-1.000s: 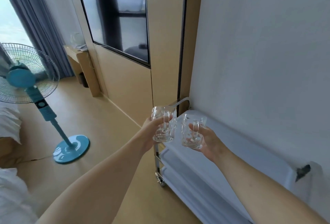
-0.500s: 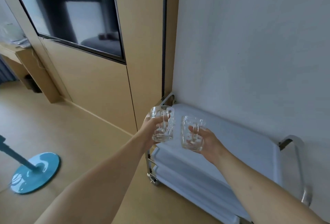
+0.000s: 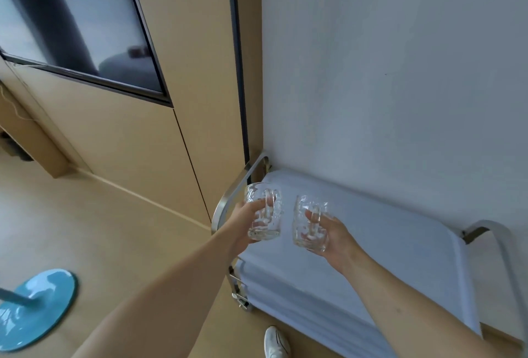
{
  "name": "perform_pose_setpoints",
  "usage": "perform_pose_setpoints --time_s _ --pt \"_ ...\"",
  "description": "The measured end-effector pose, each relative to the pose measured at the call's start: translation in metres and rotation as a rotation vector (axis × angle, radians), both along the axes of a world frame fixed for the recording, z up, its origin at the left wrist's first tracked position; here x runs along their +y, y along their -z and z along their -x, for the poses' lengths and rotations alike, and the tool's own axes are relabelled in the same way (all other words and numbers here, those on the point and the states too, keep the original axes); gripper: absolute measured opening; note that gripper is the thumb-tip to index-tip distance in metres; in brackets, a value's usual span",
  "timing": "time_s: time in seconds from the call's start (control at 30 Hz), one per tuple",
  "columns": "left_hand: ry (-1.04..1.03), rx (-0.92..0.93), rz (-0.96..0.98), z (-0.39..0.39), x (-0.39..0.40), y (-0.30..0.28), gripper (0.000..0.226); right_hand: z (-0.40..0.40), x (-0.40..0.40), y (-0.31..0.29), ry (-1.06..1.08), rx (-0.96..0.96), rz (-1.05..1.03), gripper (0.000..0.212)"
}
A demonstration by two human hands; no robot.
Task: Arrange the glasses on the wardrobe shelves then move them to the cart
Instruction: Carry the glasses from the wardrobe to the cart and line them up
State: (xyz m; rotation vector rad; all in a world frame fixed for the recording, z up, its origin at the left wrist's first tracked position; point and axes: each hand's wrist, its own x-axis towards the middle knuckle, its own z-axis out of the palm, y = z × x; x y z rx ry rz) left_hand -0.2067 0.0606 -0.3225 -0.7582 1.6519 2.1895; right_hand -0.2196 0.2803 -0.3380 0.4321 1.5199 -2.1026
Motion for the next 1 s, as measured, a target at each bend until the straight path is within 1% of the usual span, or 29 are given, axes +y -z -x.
perform_pose_setpoints --time_s 0.07,0.17,0.2,0.27,0.3,0.4,0.47,0.53,0.6,0.63,0.73,0.8,0.93,1.0 --pt "0.014 -0.024 0.022 0.025 0.001 0.009 0.066 0.021 -0.002 0.010 0.023 -0.021 -0.016 0.048" --pt "0.050 -0.039 0.037 0.056 0.003 0.018 0.064 0.052 -0.001 0.027 0.074 -0.064 -0.047 0.047" --pt "0.055 -0.037 0.035 0.065 0.003 0.020 0.063 0.060 0.000 0.032 0.090 -0.074 -0.066 0.050" --pt "0.054 -0.043 0.029 0.083 0.004 0.026 0.064 0.079 0.002 0.043 0.127 -0.083 -0.095 0.065" --pt "0.046 -0.059 0.033 0.093 0.005 0.031 0.069 0.088 0.003 0.050 0.143 -0.086 -0.105 0.069" --pt "0.009 -0.128 0.057 0.117 0.009 0.046 0.093 0.110 0.007 0.070 0.181 -0.112 -0.136 0.065" --pt "-0.012 -0.158 0.074 0.130 0.012 0.057 0.099 0.121 0.008 0.080 0.204 -0.126 -0.166 0.066" --pt "-0.026 -0.188 0.117 0.142 0.013 0.067 0.100 0.130 0.008 0.086 0.213 -0.108 -0.224 0.066" --pt "-0.037 -0.192 0.150 0.155 0.012 0.077 0.096 0.138 0.009 0.091 0.220 -0.069 -0.302 0.063" --pt "-0.034 -0.178 0.160 0.161 0.011 0.081 0.090 0.142 0.008 0.095 0.221 -0.044 -0.334 0.064" --pt "0.011 -0.153 0.239 0.180 0.008 0.091 0.063 0.150 0.007 0.106 0.239 0.009 -0.428 0.072" --pt "0.010 -0.158 0.258 0.191 0.007 0.097 0.058 0.154 0.007 0.113 0.244 0.044 -0.502 0.075" --pt "-0.003 -0.145 0.320 0.211 0.010 0.112 0.079 0.160 0.005 0.119 0.266 0.081 -0.613 0.088" --pt "0.023 -0.132 0.360 0.219 0.011 0.119 0.084 0.163 0.005 0.120 0.283 0.091 -0.654 0.094"
